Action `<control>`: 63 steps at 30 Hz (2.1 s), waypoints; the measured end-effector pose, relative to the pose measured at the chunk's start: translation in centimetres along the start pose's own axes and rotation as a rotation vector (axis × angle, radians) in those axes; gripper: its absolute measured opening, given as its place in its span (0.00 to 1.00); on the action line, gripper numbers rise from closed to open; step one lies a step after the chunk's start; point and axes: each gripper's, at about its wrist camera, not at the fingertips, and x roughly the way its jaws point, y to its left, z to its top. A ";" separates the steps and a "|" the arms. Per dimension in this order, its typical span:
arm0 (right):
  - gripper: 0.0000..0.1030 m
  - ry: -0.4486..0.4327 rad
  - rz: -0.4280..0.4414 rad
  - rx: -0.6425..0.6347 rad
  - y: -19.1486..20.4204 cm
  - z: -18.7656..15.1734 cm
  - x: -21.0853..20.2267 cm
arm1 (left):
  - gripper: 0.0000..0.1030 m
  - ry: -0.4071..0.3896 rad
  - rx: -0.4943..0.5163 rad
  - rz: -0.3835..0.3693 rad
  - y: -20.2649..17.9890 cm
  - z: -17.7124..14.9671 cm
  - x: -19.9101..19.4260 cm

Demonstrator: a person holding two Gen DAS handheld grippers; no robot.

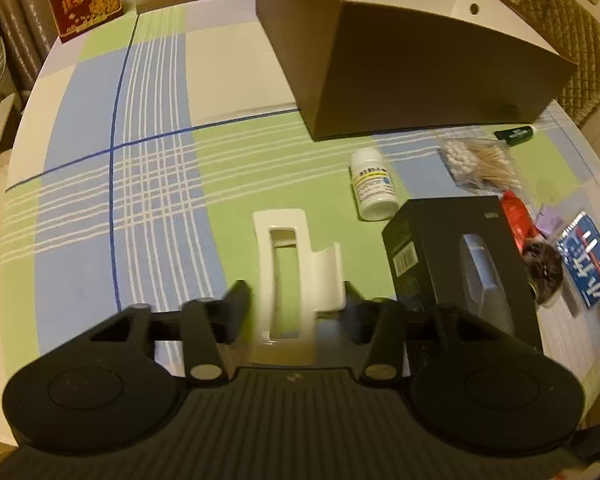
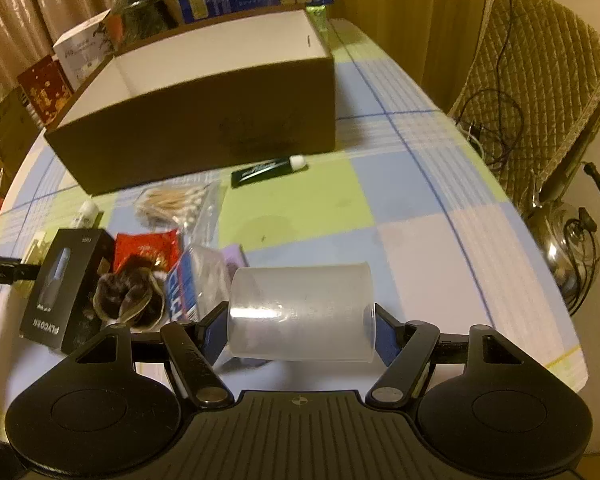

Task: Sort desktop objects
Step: 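Carry the cup and white clip into the brown box with both tools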

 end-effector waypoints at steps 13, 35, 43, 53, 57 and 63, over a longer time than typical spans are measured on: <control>0.67 -0.043 0.059 -0.054 -2.6 3.1 -0.4 | 0.35 -0.078 -0.089 0.064 -1.0 1.0 -3.2; 0.67 -0.238 0.257 -0.280 1.8 18.2 3.2 | 0.35 -0.283 0.037 -0.061 -9.2 16.5 -5.3; 0.67 -0.176 0.300 -0.280 2.8 23.6 9.4 | 0.35 -0.178 0.023 -0.124 -10.4 21.6 1.8; 0.67 -0.080 0.285 -0.311 3.3 25.8 15.2 | 0.35 -0.106 0.045 -0.086 -10.6 24.7 6.6; 0.67 -0.050 0.274 -0.315 3.6 26.3 17.0 | 0.35 -0.083 0.040 -0.080 -10.4 25.6 8.0; 0.67 -0.021 0.269 -0.324 4.0 26.6 18.4 | 0.35 -0.056 0.023 -0.078 -10.1 26.6 10.0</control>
